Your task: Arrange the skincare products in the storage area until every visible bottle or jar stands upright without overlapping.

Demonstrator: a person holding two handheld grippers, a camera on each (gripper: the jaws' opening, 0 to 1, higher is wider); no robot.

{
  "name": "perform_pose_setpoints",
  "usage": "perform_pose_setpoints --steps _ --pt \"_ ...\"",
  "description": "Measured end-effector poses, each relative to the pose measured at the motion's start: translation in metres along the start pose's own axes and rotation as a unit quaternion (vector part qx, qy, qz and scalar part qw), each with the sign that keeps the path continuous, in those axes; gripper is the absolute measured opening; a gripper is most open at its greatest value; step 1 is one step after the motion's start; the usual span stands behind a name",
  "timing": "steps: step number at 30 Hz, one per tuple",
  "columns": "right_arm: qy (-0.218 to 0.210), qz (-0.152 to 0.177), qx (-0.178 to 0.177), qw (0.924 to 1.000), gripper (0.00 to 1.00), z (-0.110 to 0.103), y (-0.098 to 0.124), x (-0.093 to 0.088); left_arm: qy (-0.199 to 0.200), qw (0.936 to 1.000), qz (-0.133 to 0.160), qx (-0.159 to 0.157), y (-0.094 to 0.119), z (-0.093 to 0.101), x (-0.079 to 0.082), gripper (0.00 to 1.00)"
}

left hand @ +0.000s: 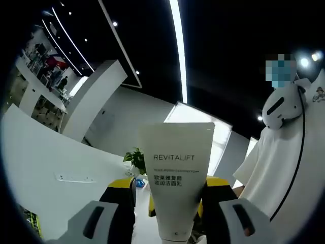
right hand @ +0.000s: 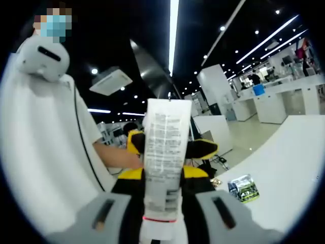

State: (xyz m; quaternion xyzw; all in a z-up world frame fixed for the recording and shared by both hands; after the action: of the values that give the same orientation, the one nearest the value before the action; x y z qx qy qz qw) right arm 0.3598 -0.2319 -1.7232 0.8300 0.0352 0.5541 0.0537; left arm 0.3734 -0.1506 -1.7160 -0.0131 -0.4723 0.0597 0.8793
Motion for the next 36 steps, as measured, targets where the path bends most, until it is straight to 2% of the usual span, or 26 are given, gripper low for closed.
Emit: perform_pose_setpoints --steps 2,5,13,18,28,36 --pt "0.000 0.000 0.003 1.0000 0.25 0.000 0.000 0.000 0.001 1.0000 -0.005 -0.004 -0.001 0.001 -0.002 0.50" --pt "-0.001 -0.001 0.002 1.0000 0.25 0.000 0.000 0.000 0.003 0.9997 -0.016 -0.016 -0.003 0.006 -0.007 0.41" --pt "-0.005 0.001 0.008 1.0000 0.25 -0.003 0.002 -0.005 -0.011 0.9997 -0.020 -0.004 -0.003 0.009 -0.011 0.38" --pt "-0.009 0.007 0.007 0.9999 0.26 -0.004 0.001 -0.006 -0.006 0.9998 -0.017 0.005 -0.004 0.010 -0.011 0.37" --pt "-0.010 0.002 -0.002 0.9999 0.28 -0.006 -0.001 -0.009 0.003 0.9990 -0.035 0.027 -0.004 0.012 -0.012 0.34" --pt "-0.006 0.000 -0.019 0.9998 0.29 -0.005 -0.001 -0.008 0.002 0.9985 -0.034 0.042 -0.004 0.012 -0.011 0.34"
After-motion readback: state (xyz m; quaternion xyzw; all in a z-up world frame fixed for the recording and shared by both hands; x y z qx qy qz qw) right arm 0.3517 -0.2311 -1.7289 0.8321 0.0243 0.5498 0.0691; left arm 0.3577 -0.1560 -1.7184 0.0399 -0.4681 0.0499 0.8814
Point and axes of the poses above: the point that each gripper's makers call its tool centre point, and the gripper's own axes: y roughly backward along the fingers, z roughly to its right, x roughly out of its top, the point moved 6 cm from there along y, roughly backward along the fingers, and after that the axes turned 9 degrees about -z, right-handed, at the moved point
